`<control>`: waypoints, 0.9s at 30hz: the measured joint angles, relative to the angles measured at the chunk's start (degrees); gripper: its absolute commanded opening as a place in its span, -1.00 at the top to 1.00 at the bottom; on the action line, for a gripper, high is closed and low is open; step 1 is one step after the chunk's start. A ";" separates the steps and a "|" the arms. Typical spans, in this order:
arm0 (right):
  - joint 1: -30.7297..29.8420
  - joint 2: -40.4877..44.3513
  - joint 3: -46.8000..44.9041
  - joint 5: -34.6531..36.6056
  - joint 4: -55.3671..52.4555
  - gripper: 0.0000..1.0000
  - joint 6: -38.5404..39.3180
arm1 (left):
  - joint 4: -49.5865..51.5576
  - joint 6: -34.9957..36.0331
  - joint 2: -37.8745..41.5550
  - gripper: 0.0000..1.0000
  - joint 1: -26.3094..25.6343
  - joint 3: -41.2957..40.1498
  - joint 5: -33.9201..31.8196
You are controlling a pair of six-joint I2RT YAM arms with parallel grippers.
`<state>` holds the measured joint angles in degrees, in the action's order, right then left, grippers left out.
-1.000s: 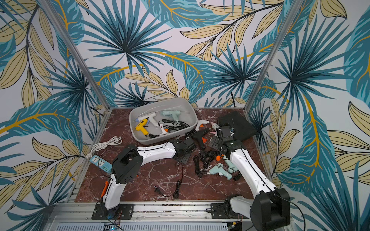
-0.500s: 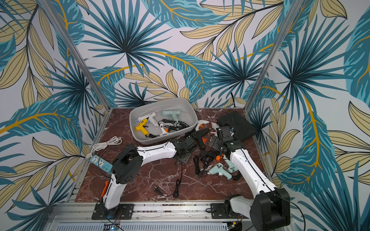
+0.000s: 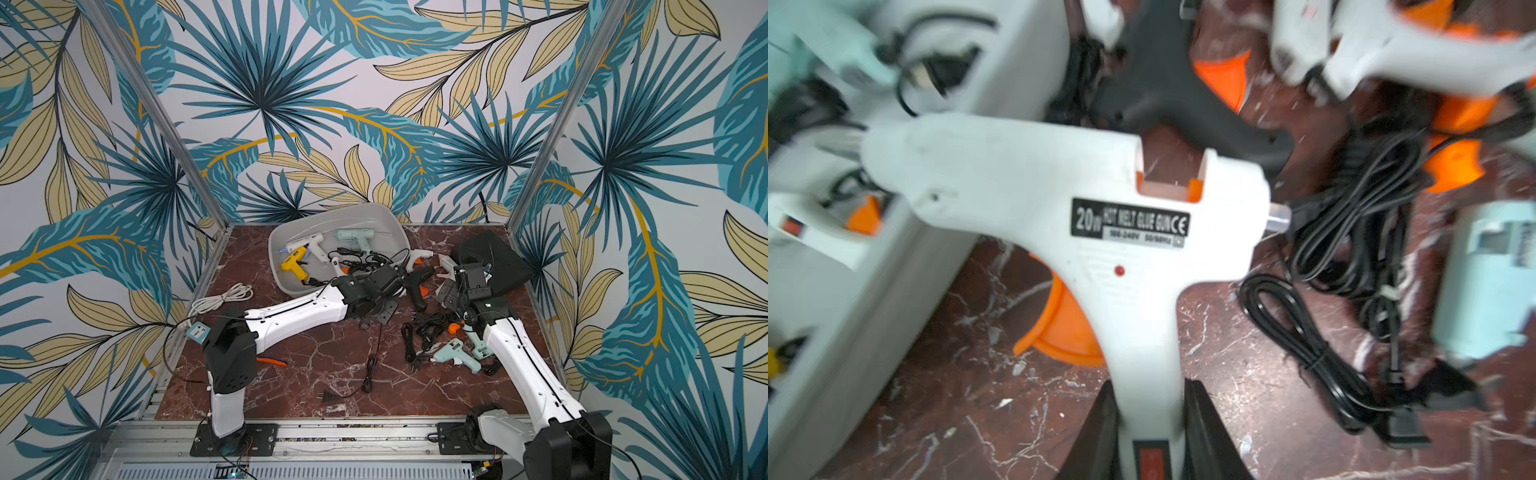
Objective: Put the hot melt glue gun into the storage box
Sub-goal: Pick up the hot melt adhesive gun from the center of the board, then place the hot melt adhesive gun in the storage box.
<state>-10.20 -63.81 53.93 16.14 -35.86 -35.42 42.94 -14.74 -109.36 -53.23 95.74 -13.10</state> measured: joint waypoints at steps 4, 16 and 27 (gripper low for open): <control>0.00 2.97 -0.33 1.14 0.02 -0.99 -0.17 | -0.15 2.51 4.59 1.00 1.20 3.32 -1.09; 0.04 5.68 -1.92 3.74 0.00 -0.99 -0.22 | 0.59 9.53 8.22 1.00 8.26 17.86 -2.95; 0.04 3.91 -2.03 4.46 0.46 -0.99 -0.48 | 0.46 12.63 12.09 1.00 19.10 31.15 3.98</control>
<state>-10.15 -59.90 51.90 20.60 -35.40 -35.90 43.40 -2.11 -97.27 -34.13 126.89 -9.13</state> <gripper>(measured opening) 0.994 0.262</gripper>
